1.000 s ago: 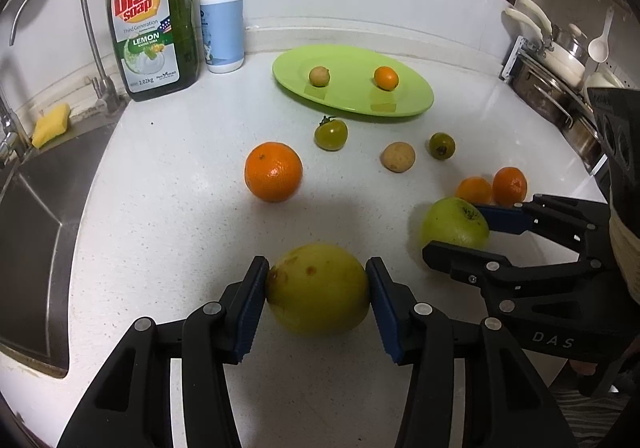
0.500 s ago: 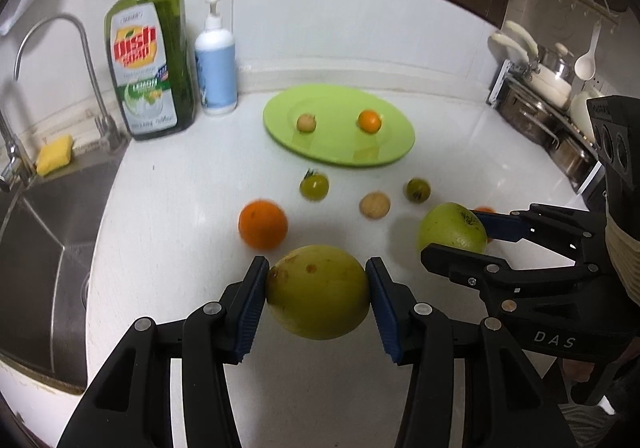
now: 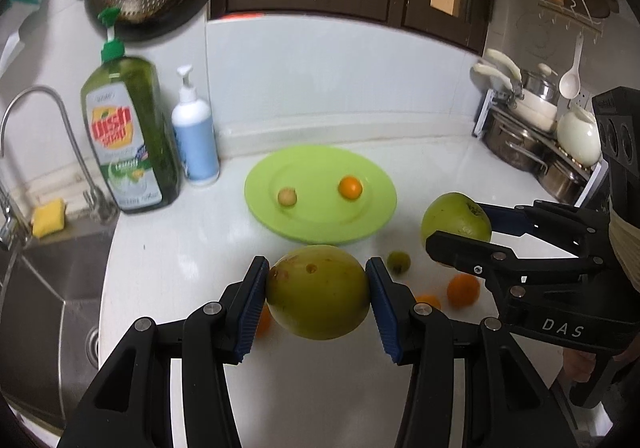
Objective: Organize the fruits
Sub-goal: 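Carry pear and apple onto the green plate and open both tools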
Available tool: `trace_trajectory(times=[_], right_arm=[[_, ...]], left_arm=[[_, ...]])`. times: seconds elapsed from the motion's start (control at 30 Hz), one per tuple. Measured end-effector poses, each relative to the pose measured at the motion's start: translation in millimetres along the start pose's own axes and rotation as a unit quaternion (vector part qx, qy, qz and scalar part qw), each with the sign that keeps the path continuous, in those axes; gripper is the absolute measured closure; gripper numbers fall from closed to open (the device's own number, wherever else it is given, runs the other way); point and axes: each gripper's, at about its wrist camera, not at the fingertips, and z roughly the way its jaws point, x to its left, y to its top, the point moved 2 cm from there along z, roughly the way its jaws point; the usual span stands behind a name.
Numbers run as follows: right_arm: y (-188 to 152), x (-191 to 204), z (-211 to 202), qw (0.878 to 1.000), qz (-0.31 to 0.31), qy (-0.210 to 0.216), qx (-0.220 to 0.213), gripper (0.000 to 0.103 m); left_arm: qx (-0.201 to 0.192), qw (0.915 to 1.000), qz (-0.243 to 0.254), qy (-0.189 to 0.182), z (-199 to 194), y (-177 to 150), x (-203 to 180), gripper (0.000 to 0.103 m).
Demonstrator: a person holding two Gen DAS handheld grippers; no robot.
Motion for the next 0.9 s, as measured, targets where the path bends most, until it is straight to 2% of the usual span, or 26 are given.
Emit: trace_trajectory(times=[0.47,0.9], right_arm=[[45.4,-29.2,14.4,0.999,-0.002,-0.021,-0.029,0.053],[77.9,-58.4,59.1,1.0,-0.003,-0.026,-0.014,0.053]], left_arm=[[-0.011,0.9999,0.008,-0.004,31.9,50.2,-0.3,0.054],[0.0,0.9998,0.019,-0.004,81.8,90.6,7.2,0.054]])
